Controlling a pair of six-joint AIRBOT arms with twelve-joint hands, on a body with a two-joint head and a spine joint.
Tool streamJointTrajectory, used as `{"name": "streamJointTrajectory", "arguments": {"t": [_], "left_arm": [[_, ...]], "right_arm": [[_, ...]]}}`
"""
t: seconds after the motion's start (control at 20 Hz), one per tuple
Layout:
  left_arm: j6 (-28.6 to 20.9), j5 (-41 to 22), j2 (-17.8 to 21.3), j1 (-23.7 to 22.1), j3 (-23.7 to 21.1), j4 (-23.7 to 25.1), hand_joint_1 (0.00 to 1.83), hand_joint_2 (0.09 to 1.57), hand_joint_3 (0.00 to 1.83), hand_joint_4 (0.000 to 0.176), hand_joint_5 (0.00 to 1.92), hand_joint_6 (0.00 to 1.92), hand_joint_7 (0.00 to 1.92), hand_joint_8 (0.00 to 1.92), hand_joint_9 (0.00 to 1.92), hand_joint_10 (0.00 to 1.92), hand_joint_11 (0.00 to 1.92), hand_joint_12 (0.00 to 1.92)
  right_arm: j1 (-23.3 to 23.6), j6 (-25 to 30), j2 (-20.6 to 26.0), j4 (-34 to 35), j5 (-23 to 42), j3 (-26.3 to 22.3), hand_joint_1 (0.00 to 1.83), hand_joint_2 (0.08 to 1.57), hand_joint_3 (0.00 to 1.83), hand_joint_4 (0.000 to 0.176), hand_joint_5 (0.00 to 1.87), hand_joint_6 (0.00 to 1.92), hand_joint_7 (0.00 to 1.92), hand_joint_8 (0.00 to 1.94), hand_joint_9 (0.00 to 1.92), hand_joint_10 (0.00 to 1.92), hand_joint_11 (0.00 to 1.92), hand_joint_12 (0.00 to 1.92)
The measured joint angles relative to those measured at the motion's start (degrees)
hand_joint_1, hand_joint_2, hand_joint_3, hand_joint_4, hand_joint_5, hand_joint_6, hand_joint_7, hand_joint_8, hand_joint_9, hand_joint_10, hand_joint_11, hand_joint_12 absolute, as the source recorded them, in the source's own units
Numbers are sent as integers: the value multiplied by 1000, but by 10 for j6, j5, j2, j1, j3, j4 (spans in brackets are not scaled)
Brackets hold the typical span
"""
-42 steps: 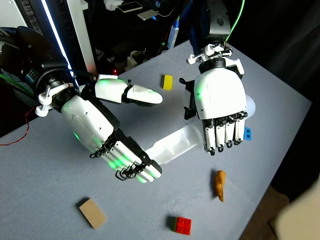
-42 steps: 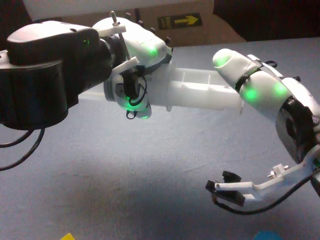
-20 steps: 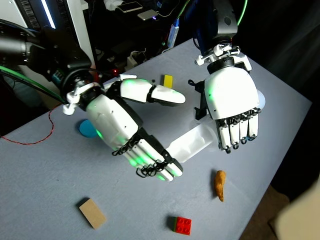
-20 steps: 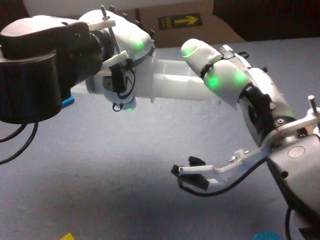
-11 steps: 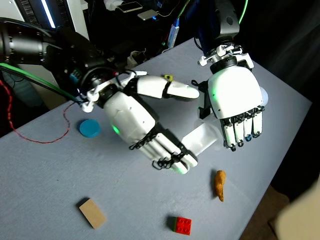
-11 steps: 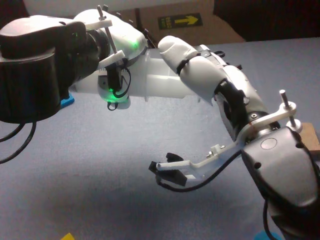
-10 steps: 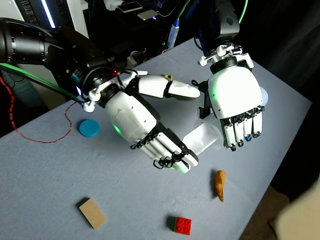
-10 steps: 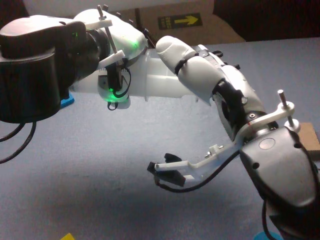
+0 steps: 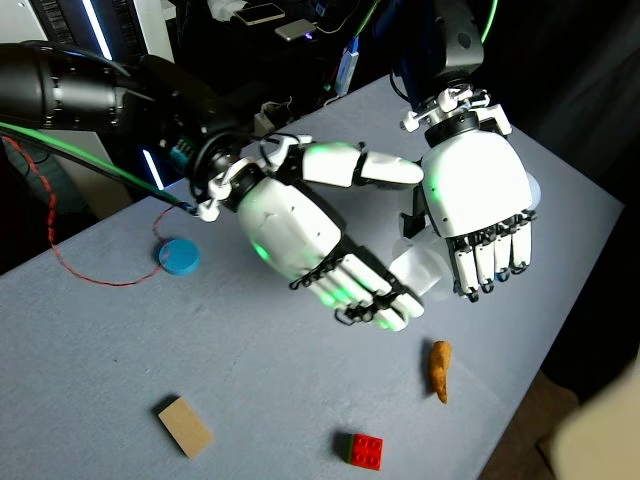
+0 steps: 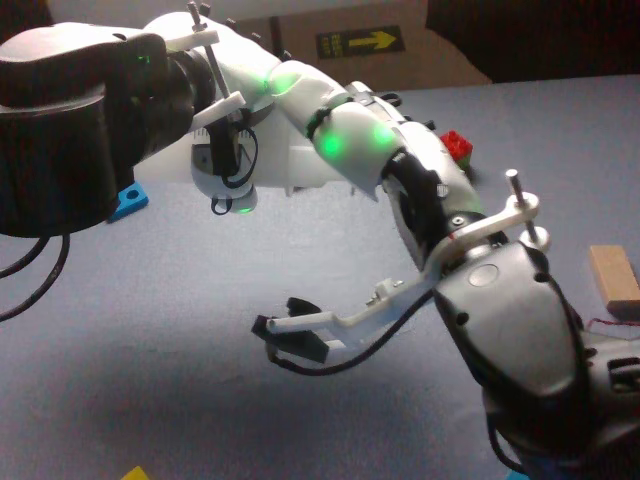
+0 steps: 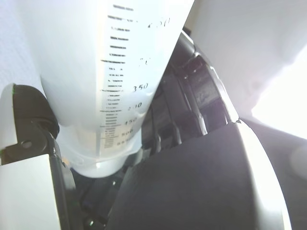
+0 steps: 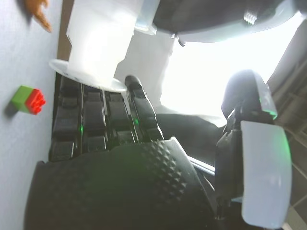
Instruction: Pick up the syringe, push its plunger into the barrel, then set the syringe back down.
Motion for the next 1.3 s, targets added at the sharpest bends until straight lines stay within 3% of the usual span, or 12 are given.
{"name": "streamJointTrajectory", "arguments": {"t": [0.1,0.15,0.25,0.7,0.75,0.85,0.95,1.05,1.1,1.2,1.25,1.3], "left_arm": [[0,2,0,0,0,0,1354,1196,1,0,836,1062,758,1337,759,1514,613,1571],[-1,2,1,0,0,0,1453,1193,1,0,835,1028,729,1332,754,1430,630,1740],[-1,5,1,0,0,0,1356,1203,1,0,817,1088,748,1352,750,1516,578,1562],[-3,16,15,0,1,0,1353,1199,0,0,850,1063,744,1330,750,1522,606,1549],[-3,16,15,0,1,2,1474,1194,1,0,831,1037,717,1334,756,1412,622,1770],[-5,17,15,0,1,6,1377,1198,0,0,836,1076,740,1331,758,1487,598,1603],[-7,22,14,-3,1,10,1351,1204,1,0,841,1092,722,1355,744,1518,588,1543],[-9,27,14,-5,0,13,1472,1190,1,0,850,1038,724,1296,757,1400,631,1769],[-10,30,12,-6,-3,13,1357,1199,1,0,829,1091,753,1325,755,1511,601,1580],[-14,31,9,-6,-4,14,1353,1201,0,0,823,1100,750,1325,756,1519,614,1556],[-17,32,9,-6,-7,14,1453,1193,2,0,820,1075,736,1300,754,1426,637,1734],[-18,32,7,-7,-9,14,1374,1195,0,0,827,1099,756,1298,767,1482,624,1598]], "right_arm": [[2,5,-6,-4,-6,7,259,977,0,0,89,0,79,1,67,1,0,392],[5,8,-9,-4,-14,10,254,980,1,0,91,1,79,1,66,0,0,378],[7,11,-14,-5,-21,17,247,982,1,0,88,0,75,0,66,0,0,375],[15,26,-32,-13,-43,32,249,977,0,0,92,6,74,3,58,2,0,321],[15,25,-32,-13,-43,33,232,985,2,0,76,0,64,0,54,0,0,329],[15,25,-31,-18,-42,33,253,982,0,0,95,8,73,4,58,2,0,330],[15,25,-19,-26,-42,22,227,987,2,0,89,1,68,1,53,0,0,355],[14,25,2,-29,-42,4,247,976,0,0,94,2,86,5,75,7,0,390],[12,22,19,-32,-43,-10,248,978,0,0,91,1,80,1,69,2,0,370],[6,19,39,-43,-48,-24,257,977,0,0,94,2,84,2,73,4,0,370],[6,18,52,-43,-52,-33,255,977,0,0,88,1,84,1,74,3,0,390],[6,16,62,-45,-54,-39,234,982,1,0,89,1,81,0,72,1,0,410]]}}
